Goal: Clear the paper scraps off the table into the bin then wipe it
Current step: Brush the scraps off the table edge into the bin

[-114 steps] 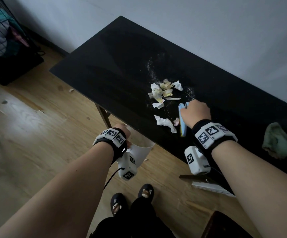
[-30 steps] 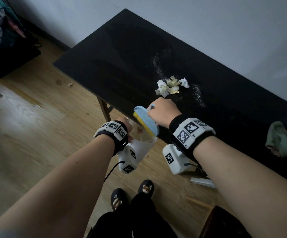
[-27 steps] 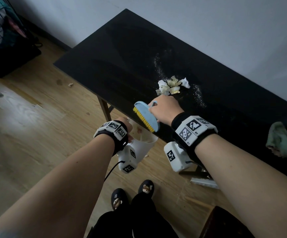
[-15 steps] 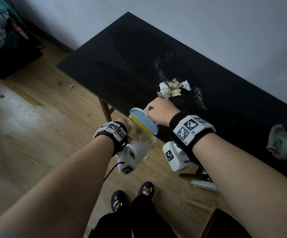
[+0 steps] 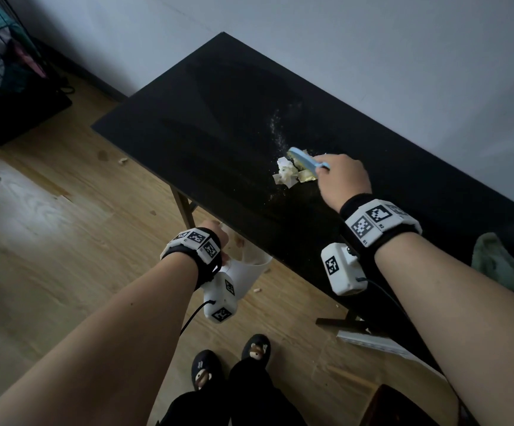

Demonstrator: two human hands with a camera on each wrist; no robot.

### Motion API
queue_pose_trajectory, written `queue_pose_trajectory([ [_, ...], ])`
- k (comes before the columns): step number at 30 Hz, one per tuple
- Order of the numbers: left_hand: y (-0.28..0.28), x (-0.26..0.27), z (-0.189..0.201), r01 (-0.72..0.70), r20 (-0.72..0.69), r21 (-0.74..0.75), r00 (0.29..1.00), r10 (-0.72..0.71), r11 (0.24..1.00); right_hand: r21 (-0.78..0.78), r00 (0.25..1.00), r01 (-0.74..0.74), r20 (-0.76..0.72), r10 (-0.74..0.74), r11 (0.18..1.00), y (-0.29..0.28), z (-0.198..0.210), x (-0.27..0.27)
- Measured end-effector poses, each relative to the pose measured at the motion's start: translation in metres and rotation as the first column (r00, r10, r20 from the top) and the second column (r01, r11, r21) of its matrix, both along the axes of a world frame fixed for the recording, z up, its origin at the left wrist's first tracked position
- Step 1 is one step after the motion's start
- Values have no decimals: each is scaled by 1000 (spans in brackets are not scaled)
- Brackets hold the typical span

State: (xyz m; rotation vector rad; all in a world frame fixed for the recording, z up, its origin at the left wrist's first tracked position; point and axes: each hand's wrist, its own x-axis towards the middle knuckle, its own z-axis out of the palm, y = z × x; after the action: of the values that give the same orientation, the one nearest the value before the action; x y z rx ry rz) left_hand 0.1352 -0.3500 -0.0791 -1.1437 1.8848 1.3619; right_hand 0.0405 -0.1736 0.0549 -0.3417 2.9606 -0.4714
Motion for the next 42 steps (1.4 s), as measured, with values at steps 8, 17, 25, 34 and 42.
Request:
queue_pose_trajectory([
  [8,-5,-7,-9,24,73,20,997,-26,1000,98,996,86,-17,-84,992,18,-17,-51],
  [17,-8,-19,-9,28,81,5,996,-28,1000,-29,976,9,218,-2,1000,-1,-36,-58],
  [25,-5,-21,-7,6,63,21,998,-7,1000,24,987,-69,148,65,997,-8,-24,-61],
  [34,-6,-22,-2,35,83,25,996,-37,999,53,954,-119,283,99,991,-8,-37,-57],
  [42,-7,-20,1,17,90,18,996,-19,1000,17,989,-55,141,52,998,-20,-13,-69],
])
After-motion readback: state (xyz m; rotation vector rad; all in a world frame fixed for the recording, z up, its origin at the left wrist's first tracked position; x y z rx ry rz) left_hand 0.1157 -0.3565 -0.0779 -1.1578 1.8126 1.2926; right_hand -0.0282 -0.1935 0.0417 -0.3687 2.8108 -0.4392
